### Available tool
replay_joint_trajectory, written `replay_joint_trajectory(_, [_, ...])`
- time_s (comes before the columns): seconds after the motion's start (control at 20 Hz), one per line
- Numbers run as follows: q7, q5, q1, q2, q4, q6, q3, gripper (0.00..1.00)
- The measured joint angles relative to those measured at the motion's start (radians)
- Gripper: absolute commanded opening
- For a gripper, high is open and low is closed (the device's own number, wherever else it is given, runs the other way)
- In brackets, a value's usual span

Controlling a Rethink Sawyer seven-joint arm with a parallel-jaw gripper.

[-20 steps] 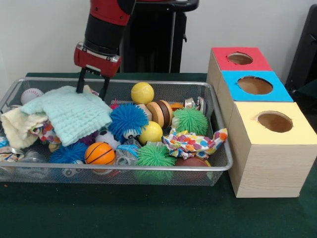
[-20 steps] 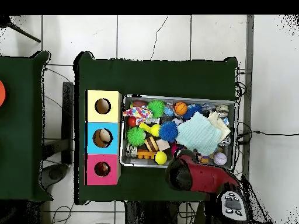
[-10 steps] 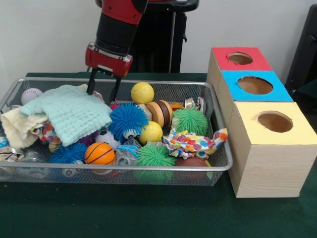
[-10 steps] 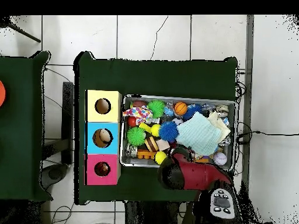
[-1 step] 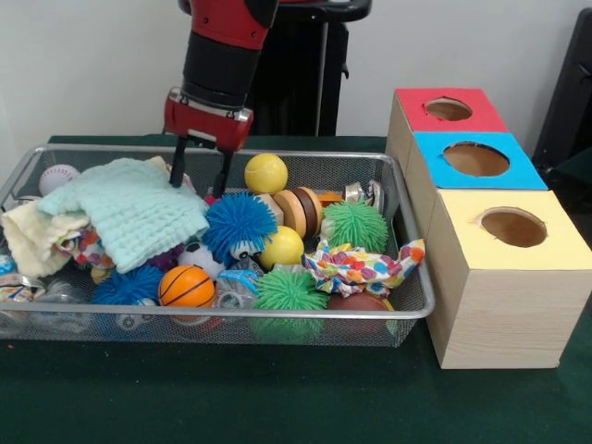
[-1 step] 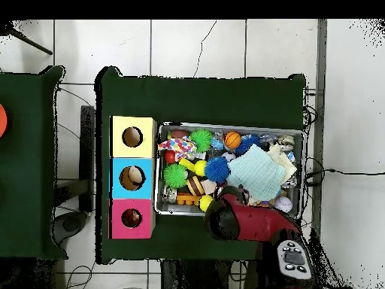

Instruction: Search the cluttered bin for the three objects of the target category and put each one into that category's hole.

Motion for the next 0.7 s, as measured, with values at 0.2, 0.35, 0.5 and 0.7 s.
replay_joint_trajectory(0.2, [0.0,0.0,-0.106,0.027,0.0,0.017,0.096,1.0])
replay_joint_trajectory(0.35, [0.0,0.0,-0.153,0.035,0.003,0.026,0.138,1.0])
replay_joint_trajectory(0.5, [0.0,0.0,-0.184,0.03,0.005,0.033,0.167,1.0])
replay_joint_trajectory(0.7, [0.0,0.005,-0.206,0.026,0.009,0.044,0.191,1.0])
